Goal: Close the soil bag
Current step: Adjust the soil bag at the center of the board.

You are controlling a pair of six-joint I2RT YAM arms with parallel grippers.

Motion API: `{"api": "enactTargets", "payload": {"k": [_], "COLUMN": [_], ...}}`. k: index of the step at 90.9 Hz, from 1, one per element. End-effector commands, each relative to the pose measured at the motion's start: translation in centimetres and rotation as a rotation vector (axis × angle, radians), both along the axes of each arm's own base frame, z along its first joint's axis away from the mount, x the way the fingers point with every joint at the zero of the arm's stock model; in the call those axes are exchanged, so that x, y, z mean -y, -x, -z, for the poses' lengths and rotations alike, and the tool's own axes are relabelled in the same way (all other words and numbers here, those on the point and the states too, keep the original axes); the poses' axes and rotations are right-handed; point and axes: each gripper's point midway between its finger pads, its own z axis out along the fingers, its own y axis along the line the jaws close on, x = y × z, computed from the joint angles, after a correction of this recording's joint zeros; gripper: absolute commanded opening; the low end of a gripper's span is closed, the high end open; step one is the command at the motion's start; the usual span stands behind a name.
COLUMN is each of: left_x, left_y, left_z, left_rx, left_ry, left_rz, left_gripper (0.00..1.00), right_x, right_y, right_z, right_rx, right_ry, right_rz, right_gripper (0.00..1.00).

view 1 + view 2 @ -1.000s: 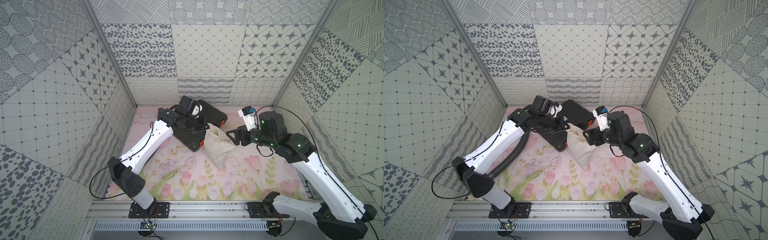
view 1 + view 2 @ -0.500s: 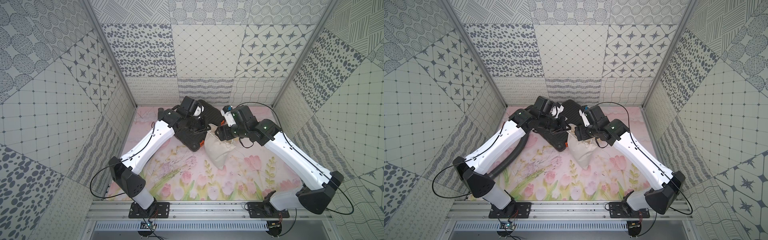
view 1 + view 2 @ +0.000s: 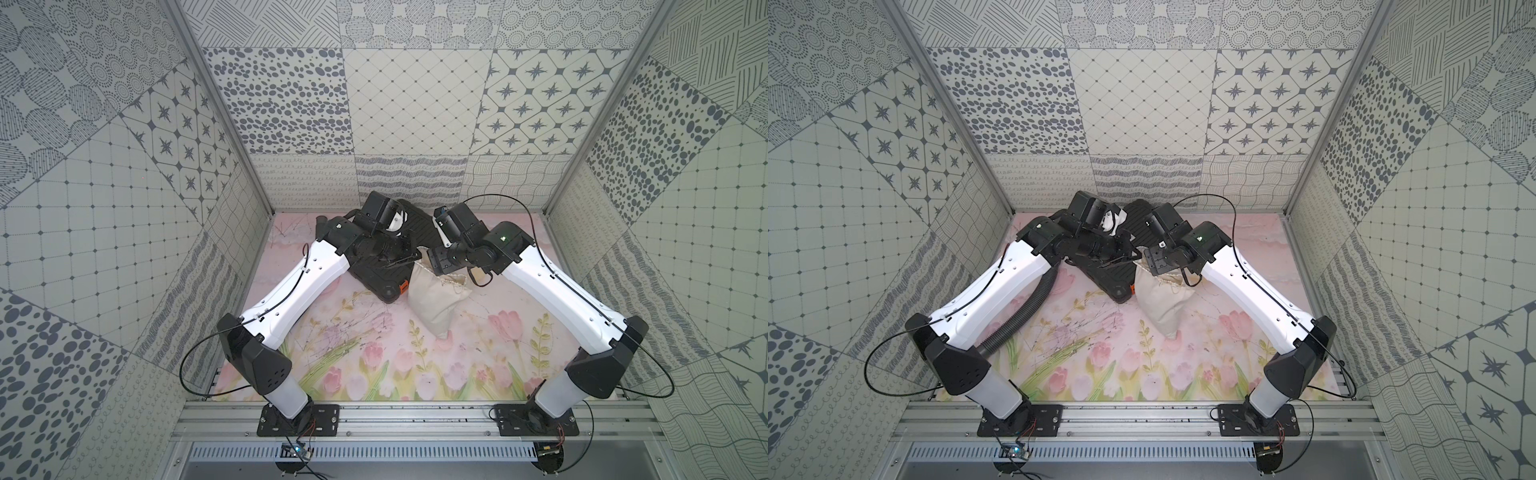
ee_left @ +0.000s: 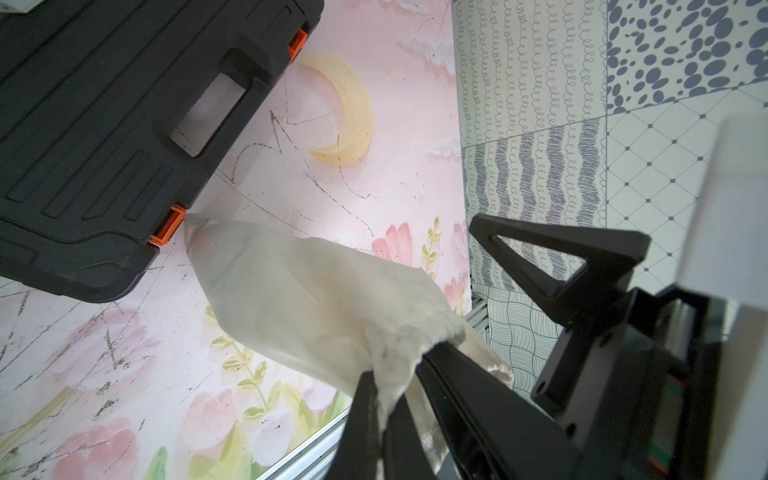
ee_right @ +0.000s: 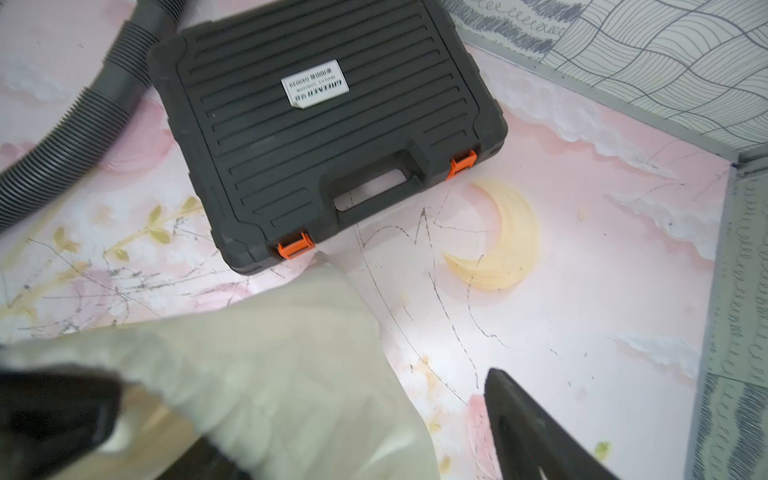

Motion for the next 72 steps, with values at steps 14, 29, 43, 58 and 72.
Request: {"api": "enactTargets", "payload": {"k": [14, 29, 43, 58, 72], "left_x": [-0.1, -0.2, -0.1, -0.6, -2.0], "left_y": [-0.5, -0.6, -0.4, 0.0, 1.2], "left_z": [-1.0, -1.0, -1.5, -2.9, -4.5], "left_rx": [0.045, 0.049, 0.057, 0.082, 0.085], "left_ry": [-0.009, -0.010, 0.003, 0.011, -0.003], "left_rz": [-0.017, -0.020, -0.012, -0.023, -0.046], "left_gripper": [0.00, 0.00, 0.00, 0.00, 0.00], "right_x": [5.9, 6.5, 5.4, 5.1, 5.4], "right_y": [3.4, 4.0, 3.7, 2.3, 1.0], "right_z": [1.8, 1.3, 0.1, -3.2, -5.9], "right_rx": [-0.096, -0.106, -0.059, 0.049, 0.093], "right_ry": [0.115, 0.050, -0.044, -0.099, -0.146], "right_rz": [0.038, 0.032, 0.000, -0.002, -0.014], "right_gripper": [0.77, 0.52, 0.00, 0.00, 0.00]}}
